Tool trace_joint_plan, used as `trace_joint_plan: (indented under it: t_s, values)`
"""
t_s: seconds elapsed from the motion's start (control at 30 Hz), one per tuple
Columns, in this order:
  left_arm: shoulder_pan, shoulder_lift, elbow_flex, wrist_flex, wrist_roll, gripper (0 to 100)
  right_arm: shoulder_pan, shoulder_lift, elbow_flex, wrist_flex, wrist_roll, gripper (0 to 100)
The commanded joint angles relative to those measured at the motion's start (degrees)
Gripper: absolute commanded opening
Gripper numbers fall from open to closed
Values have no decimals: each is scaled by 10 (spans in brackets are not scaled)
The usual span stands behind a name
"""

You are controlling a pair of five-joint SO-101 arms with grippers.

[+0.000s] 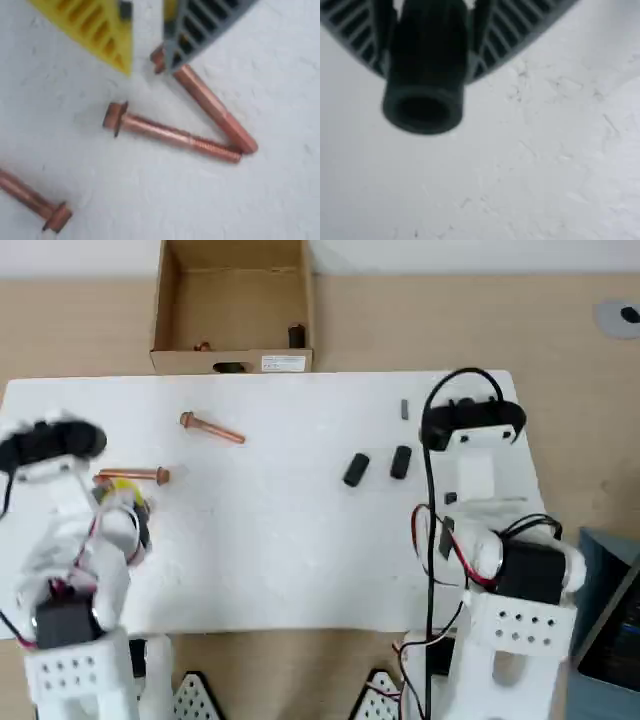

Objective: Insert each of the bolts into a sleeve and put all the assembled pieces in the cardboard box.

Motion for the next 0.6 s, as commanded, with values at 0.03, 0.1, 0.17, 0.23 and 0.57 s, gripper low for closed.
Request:
trace_joint_plan:
  t_s: [0.03,0.1,0.17,0.23,0.57]
  values:
    - [-3,145,-145,2,-42,52,29,-39,22,-19,-5,10]
    - [-4,202,-171,2,-62,52,46,-51,27,-23,-4,10]
    - [-4,255,-188,3,-89,52,59,-58,29,-23,-2,10]
    - [-5,298,-199,3,-129,52,70,-63,29,-23,-1,10]
    - [-40,432,-234,2,-456,53,93,-61,34,-30,-1,10]
